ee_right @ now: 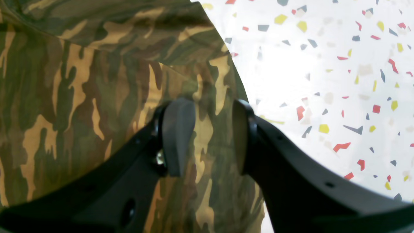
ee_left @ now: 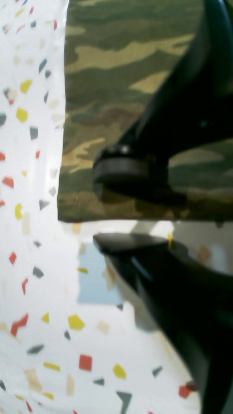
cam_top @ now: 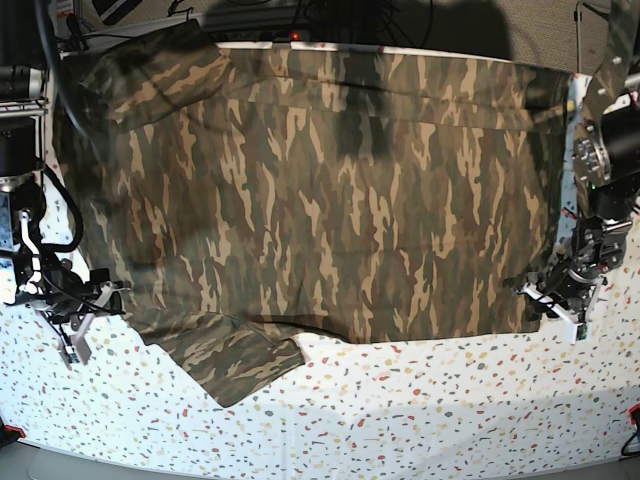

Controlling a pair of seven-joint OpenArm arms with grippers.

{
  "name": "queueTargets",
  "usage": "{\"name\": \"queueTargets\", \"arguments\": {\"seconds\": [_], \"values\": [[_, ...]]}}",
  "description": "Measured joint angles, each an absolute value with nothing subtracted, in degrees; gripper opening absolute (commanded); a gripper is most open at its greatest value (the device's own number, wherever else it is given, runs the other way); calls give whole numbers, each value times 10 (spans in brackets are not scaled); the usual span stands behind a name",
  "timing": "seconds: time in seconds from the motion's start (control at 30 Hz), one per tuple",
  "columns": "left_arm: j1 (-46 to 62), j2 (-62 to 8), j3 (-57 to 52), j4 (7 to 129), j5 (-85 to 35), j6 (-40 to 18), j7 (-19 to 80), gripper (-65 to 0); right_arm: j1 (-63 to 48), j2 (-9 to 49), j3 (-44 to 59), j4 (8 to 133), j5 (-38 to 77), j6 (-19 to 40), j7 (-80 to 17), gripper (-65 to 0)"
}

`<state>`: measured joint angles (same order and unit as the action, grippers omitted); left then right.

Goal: Fold the T-shirt properly
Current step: 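Release the collar and move both grippers to the shirt's hem corners, then grasp the hem corners with both grippers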

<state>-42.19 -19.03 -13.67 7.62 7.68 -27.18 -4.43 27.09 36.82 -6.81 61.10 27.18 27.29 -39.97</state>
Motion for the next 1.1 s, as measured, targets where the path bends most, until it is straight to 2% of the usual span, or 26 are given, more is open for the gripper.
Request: {"name": "queueTargets", "arguments": {"seconds": [0.1,0.23,0.33,0.5,0.63,0.9,1.1], "values": [[-419,-187,-137,76,75,-272,-44,-526,271,368,-68,611,272,273,-400,-410],[-414,-170,-138,79,70,-269,-51,-531,271,368,-68,611,272,273,-400,-410],[-413,-162,-138,80,69,-270,-53,-646,271,368,-68,611,272,273,-400,-410],[-411,-161,-138,80,66,-272,-59,-650,271,368,-68,611,272,273,-396,-410],[-404,-160,-138,79,71,-272,-92,-650,272,366,-68,611,272,273,-353,-410],[-405,-160,-138,79,70,-274,-84,-650,334,321,-68,609,237,275,-395,-410],[-407,-161,-138,80,65,-276,-60,-650,424,273,-68,469,198,276,-395,-409]]}}
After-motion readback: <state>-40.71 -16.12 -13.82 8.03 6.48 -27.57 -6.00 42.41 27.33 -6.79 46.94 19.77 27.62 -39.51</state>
